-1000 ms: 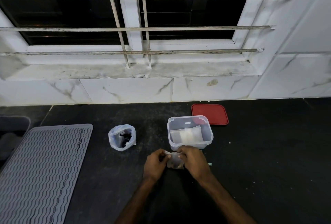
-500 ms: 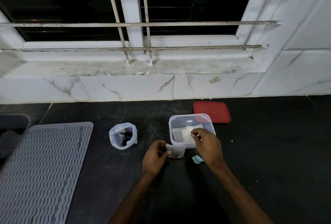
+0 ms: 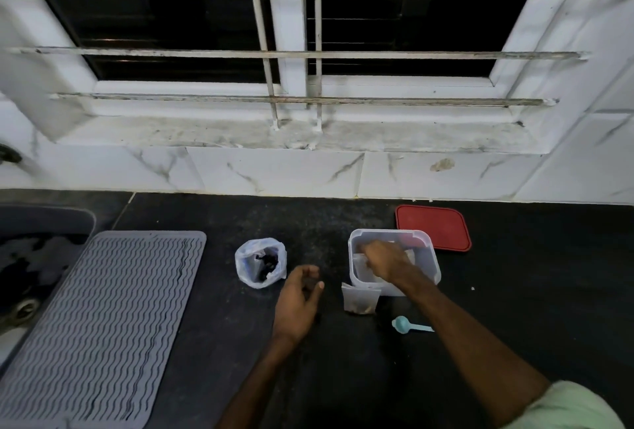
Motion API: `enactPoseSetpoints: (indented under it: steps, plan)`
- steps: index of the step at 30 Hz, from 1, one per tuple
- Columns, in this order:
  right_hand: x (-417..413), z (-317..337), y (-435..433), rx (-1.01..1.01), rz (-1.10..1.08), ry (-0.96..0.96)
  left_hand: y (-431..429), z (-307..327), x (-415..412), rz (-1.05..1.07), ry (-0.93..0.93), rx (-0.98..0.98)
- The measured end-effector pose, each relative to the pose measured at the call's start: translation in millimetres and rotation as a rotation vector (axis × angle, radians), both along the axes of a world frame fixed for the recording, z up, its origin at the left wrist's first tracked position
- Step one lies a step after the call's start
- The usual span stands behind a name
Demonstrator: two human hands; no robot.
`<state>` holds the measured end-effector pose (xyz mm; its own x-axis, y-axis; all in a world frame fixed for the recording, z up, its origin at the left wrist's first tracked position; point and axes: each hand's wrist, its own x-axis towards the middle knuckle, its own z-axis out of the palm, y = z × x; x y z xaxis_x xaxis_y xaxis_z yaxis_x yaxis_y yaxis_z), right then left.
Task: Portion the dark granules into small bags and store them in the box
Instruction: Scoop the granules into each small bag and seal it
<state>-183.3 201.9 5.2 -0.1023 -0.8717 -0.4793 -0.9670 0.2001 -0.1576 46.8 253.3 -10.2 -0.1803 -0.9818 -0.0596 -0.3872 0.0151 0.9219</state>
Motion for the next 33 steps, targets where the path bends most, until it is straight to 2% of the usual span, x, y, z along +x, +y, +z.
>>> enactPoseSetpoints:
  steps: [3,8,10,12,14,16,18,23,28,30,33]
  plan:
    - [0,0,6,-0.154,0.032,-0.006,-5,7,-1,0.011,0.03,-0.005]
    - [1,35,5,-0.189,0.017,0.009,-6,10,-1,0.036,0.086,-0.002]
    - [2,51,19,-0.322,-0.019,0.024,-3,14,-2,0.067,0.123,0.005]
    - [4,66,40,-0.508,-0.031,-0.046,0,23,-5,0.081,0.173,0.023]
    - [11,79,59,-0.597,0.047,-0.137,0,37,-9,0.06,0.222,0.029]
    - [20,89,74,-0.56,0.276,-0.184,0,53,-13,0.031,0.236,0.005]
    - [30,92,82,-0.466,0.469,-0.127,-4,68,-13,-0.011,0.23,-0.003]
    - [35,96,99,-0.383,0.528,-0.081,-12,67,-13,-0.27,0.154,0.19]
    - [38,85,98,-0.485,0.632,-0.138,-8,63,-8,-0.223,0.233,0.258]
    - [39,83,101,-0.508,0.625,-0.204,-4,61,-7,-0.206,0.192,0.222]
    - [50,80,110,-0.804,0.4,-0.362,2,62,-8,-0.111,0.148,0.166]
